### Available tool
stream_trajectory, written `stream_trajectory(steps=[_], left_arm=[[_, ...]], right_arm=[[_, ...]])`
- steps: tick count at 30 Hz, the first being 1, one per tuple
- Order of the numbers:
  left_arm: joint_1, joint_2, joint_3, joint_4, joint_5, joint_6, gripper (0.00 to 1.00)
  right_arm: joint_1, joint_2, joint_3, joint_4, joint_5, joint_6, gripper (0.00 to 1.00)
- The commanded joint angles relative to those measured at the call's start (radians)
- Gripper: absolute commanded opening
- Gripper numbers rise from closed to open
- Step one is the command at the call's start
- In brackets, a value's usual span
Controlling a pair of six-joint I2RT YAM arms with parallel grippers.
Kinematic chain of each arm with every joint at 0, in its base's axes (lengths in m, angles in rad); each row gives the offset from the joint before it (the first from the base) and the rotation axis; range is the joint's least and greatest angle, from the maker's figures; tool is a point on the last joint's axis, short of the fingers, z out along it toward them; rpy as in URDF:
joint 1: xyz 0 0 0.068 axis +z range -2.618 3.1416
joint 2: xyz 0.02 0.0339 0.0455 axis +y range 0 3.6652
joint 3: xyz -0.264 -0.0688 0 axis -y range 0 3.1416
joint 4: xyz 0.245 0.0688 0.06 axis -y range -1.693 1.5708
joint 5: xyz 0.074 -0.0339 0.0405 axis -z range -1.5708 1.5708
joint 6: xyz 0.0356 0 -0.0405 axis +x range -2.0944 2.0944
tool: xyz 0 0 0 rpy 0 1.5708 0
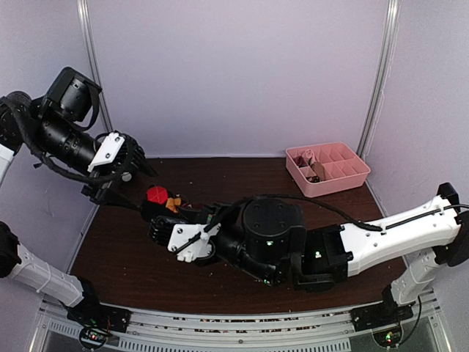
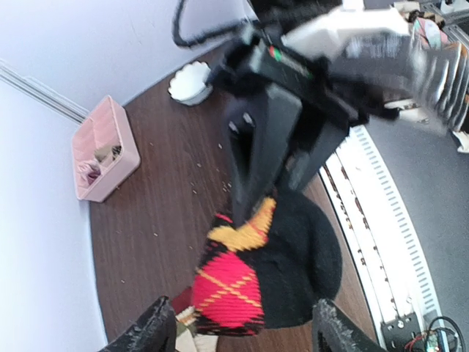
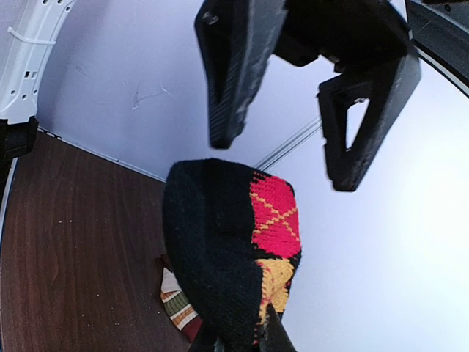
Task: Roll the socks
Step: Roll the sock at the center of the board, then pass from the right arm to the left
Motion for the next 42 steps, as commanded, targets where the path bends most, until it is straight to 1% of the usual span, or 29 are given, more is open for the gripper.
stream_trajectory(steps=[1,6,8,11,14,17,21,26,30,33,39,42], left_arm=[[-0.006,0.051,0.148,-0.017,0.037,-0.044,0.65],[-0.003,0.103,0.265,-0.036,0.079,-0.09,0.65],[-0.003,0.112,0.269,-0.036,0.087,-0.102,0.65],[-0.003,0.107,0.181,0.012,0.05,-0.126,0.63],[-0.001,0.092,0.072,0.045,0.054,-0.131,0.62],[0.0,0.089,0.009,0.054,0.046,-0.131,0.6],[0.018,0.1,-0.017,0.053,0.053,-0.137,0.57],[0.03,0.088,-0.048,0.086,0.064,-0.143,0.56],[0.03,0.076,-0.065,0.078,0.097,-0.124,0.56],[0.03,0.067,-0.069,0.054,0.151,-0.109,0.58],[0.03,0.061,-0.076,0.029,0.233,-0.141,0.6],[0.03,0.057,-0.098,0.029,0.238,-0.144,0.6]], right_arm=[[-0.006,-0.033,0.001,-0.031,-0.04,0.021,0.0],[-0.007,-0.035,0.001,-0.046,-0.043,0.006,0.0],[-0.006,-0.038,0.001,-0.048,-0.043,0.006,0.0],[-0.006,-0.041,0.006,-0.047,-0.049,0.007,0.0],[-0.006,-0.037,0.015,-0.042,-0.044,0.006,0.0],[-0.006,-0.039,0.01,-0.029,-0.036,0.007,0.0],[-0.006,-0.048,0.0,0.001,-0.035,0.011,0.0],[-0.008,-0.059,-0.002,0.022,-0.047,0.06,0.0],[-0.013,-0.059,-0.013,0.04,-0.057,0.115,0.0],[-0.018,-0.063,-0.03,0.065,-0.059,0.15,0.0],[-0.02,-0.062,-0.053,0.129,-0.049,0.146,0.0],[-0.02,-0.056,-0.041,0.142,-0.056,0.139,0.0]])
